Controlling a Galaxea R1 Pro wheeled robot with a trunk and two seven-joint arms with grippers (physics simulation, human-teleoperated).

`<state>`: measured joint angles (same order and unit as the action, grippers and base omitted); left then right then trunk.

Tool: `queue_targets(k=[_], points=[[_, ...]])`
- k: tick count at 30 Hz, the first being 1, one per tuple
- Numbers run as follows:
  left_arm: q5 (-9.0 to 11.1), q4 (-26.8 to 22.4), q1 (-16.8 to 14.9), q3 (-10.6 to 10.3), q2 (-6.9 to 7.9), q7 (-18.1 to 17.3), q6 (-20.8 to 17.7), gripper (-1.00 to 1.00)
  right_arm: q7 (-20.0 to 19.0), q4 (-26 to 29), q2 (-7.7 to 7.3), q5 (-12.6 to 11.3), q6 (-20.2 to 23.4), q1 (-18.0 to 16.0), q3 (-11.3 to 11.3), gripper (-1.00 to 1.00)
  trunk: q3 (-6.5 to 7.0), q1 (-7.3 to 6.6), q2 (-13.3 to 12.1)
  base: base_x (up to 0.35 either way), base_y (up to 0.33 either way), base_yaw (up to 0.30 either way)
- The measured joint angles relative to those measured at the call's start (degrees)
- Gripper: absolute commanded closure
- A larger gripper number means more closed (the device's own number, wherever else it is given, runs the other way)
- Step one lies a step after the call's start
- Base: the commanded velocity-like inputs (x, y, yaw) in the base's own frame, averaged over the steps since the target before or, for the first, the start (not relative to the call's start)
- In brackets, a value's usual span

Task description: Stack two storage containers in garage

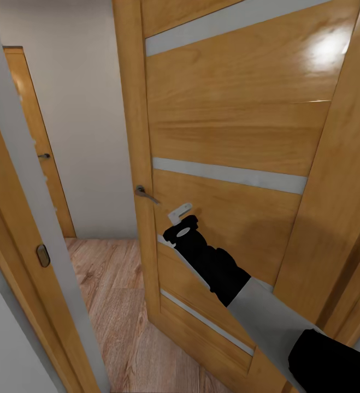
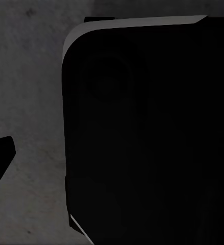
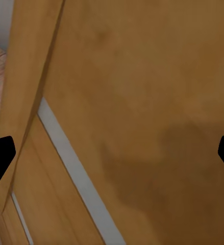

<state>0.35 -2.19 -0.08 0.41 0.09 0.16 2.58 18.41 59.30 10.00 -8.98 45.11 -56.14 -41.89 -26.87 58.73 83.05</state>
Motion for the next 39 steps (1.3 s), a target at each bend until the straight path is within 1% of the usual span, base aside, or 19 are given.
queue_targets(k=[12, 20, 21, 22, 26, 39], points=[[0.0, 0.0, 0.0, 0.0, 0.0, 0.0, 0.0, -1.0, -0.1, -0.2, 0.0, -0.1, -0.6, 0.0, 0.0, -1.0, 0.0, 0.0, 0.0, 0.008, 0.0, 0.0], [0.0, 0.0, 0.0, 0.0, 0.0, -0.1, 0.0, -1.0, -0.2, -0.2, 0.0, -0.1, -0.7, 0.0, 0.0, -1.0, 0.0, -0.03, 0.0, 0.245, 0.0, 0.0], [0.0, 0.0, 0.0, 0.0, 0.0, -0.1, 0.0, -1.0, -0.3, -0.2, 0.0, -0.3, -0.7, 0.0, -0.1, -1.0, 0.0, -0.03, 0.0, 0.31, 0.0, 0.0], [0.0, 0.0, 0.0, 0.0, 0.0, -0.1, 0.0, -1.0, -0.4, -0.2, 0.0, -1.5, -1.0, 0.0, -0.1, -1.0, 0.0, -0.04, 0.0, 0.305, 0.0, 0.0], [0.0, 0.0, 0.0, 0.0, 0.0, -0.1, 0.0, -1.0, -0.1, -0.2, 0.0, -1.1, -1.0, 0.0, -0.1, -1.0, 0.0, -0.02, 0.0, 0.241, 0.0, 0.0], [0.0, 0.0, 0.0, 0.0, 0.0, -0.1, 0.0, -1.0, 0.1, -0.1, 0.0, -0.9, -1.1, 0.0, -0.3, -1.0, 0.0, 0.0, 0.0, 0.03, 0.0, 0.0]])
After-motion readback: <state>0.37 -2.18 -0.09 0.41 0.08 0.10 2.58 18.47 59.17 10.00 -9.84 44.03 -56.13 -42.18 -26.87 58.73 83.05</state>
